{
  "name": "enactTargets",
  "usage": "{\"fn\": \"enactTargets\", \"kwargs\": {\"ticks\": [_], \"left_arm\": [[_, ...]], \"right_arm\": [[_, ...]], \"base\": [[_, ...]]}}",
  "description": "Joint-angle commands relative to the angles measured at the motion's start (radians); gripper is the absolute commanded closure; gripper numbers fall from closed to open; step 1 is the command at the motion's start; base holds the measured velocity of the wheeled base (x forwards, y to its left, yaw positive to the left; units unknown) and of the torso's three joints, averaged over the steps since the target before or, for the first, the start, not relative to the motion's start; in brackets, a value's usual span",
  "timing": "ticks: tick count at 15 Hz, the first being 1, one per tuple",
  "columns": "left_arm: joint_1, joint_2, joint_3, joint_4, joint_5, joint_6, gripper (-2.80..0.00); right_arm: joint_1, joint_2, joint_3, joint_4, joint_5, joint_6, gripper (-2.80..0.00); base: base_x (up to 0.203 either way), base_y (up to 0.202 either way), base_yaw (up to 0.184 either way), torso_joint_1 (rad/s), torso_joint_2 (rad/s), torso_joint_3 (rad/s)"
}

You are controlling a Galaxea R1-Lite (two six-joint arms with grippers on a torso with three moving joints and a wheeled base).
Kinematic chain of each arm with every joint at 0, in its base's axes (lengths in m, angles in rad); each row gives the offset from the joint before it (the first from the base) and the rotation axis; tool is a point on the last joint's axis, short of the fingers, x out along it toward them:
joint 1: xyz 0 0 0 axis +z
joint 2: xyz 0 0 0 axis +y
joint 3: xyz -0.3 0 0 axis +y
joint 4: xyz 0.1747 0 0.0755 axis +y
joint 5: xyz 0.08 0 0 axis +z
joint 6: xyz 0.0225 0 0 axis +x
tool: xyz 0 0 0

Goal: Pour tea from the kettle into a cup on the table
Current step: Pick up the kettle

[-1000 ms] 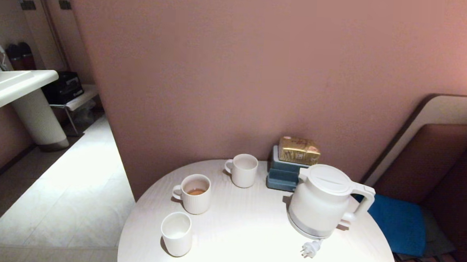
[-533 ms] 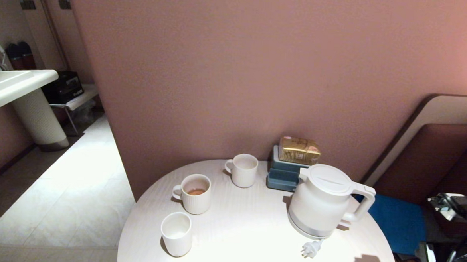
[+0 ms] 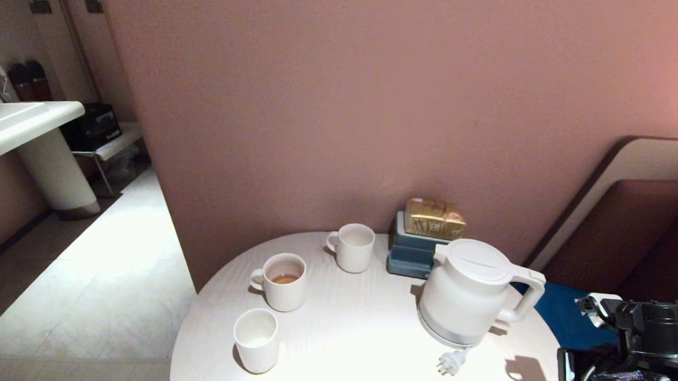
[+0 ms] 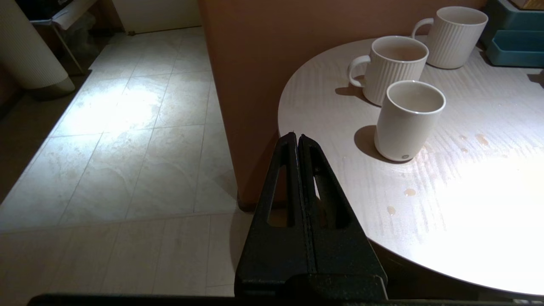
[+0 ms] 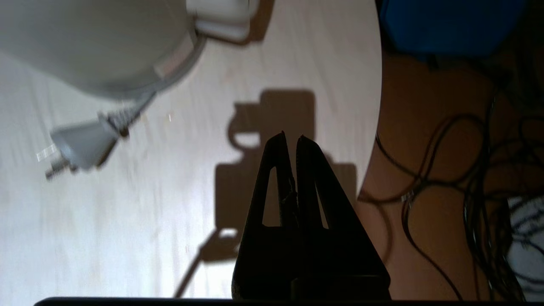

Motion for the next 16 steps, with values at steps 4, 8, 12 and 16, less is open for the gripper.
{"fn": "enactTargets", "kwargs": {"ticks": [4,8,12,16], "left_arm": [[0.000,0.001,0.000,0.000,0.000,0.000,0.00],[0.000,0.001,0.000,0.000,0.000,0.000,0.00],[0.000,0.001,0.000,0.000,-0.002,0.000,0.00],[0.000,0.001,0.001,0.000,0.000,0.000,0.00]], "right_arm": [[-0.003,0.174,0.002,-0.360,-0.002,-0.002,0.00],[-0.003,0.228,-0.022,-0.369,0.004,-0.001,0.00],[-0.001,0.229,-0.071,-0.367,0.028,0.000,0.00],[0.000,0.235,-0.083,-0.364,0.039,0.000,0.00]], "base": [[0.000,0.000,0.000,0.000,0.00,0.000],[0.000,0.000,0.000,0.000,0.00,0.000],[0.000,0.000,0.000,0.000,0.00,0.000],[0.000,0.000,0.000,0.000,0.00,0.000]]}}
